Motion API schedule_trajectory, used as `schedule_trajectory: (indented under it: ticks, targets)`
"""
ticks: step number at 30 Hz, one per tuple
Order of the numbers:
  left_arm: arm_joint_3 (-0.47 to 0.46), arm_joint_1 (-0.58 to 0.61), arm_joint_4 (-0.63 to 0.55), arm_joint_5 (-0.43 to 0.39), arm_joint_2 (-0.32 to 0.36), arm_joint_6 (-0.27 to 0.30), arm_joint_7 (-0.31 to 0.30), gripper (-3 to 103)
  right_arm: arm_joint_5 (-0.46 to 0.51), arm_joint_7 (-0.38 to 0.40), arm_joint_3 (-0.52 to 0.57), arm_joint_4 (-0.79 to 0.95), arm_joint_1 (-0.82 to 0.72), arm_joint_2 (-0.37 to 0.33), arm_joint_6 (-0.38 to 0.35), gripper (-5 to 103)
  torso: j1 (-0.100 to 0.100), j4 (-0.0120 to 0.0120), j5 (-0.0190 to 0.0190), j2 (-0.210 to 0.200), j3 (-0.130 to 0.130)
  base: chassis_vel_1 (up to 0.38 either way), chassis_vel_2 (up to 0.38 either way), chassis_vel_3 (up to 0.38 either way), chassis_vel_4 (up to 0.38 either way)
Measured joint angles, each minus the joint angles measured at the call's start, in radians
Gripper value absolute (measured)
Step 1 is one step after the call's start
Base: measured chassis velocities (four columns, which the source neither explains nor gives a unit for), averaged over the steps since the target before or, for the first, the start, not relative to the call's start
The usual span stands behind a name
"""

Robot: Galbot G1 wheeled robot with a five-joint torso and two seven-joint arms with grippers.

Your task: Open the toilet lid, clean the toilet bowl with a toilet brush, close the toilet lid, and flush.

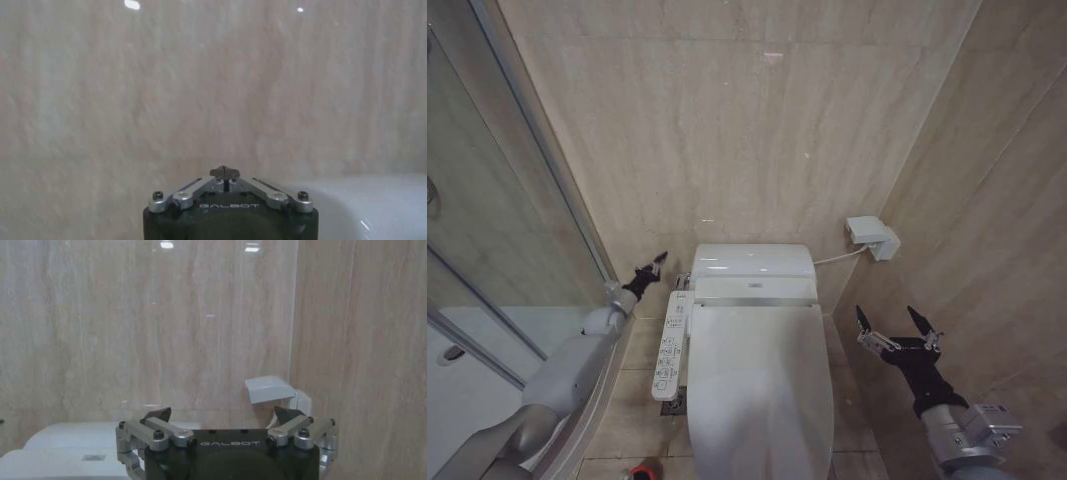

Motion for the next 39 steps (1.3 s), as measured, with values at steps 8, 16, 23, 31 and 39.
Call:
schedule_trajectory:
  ticks: [8, 16, 23, 31, 39]
  targets:
    - [0.032, -0.029, -0.025, -0.049, 0.007, 0.004, -0.013, 0, 0.0, 0.0, 0.0, 0.0, 0.0, 0.0, 0.0, 100, 0.0, 0.0001, 0.0, 0.0, 0.0, 0.0, 0.0, 0.0, 0.0]
    - [0.087, -0.06, 0.006, -0.083, -0.027, 0.01, 0.069, 0, 0.0, 0.0, 0.0, 0.0, 0.0, 0.0, 0.0, 100, 0.0, 0.0, 0.0, 0.0, 0.0, 0.0, 0.0, 0.0, 0.0]
    - [0.112, -0.057, 0.024, -0.053, -0.021, 0.025, 0.173, 0, 0.0, 0.0, 0.0, 0.0, 0.0, 0.0, 0.0, 100, 0.0, -0.0002, 0.0001, 0.0, 0.0, 0.0, 0.0, 0.0, 0.0]
    - [0.113, -0.033, 0.044, 0.004, 0.034, 0.053, 0.339, 0, 0.0, 0.0, 0.0, 0.0, 0.0, 0.0, 0.0, 100, 0.0, 0.0004, 0.0, 0.0, 0.0, 0.0, 0.0, 0.0, 0.0]
    - [0.113, -0.04, 0.07, 0.027, 0.022, 0.059, 0.357, 0, 0.0, 0.0, 0.0, 0.0, 0.0, 0.0, 0.0, 100, 0.0, 0.0, 0.0, 0.0, 0.0, 0.0, 0.0, 0.0, 0.0]
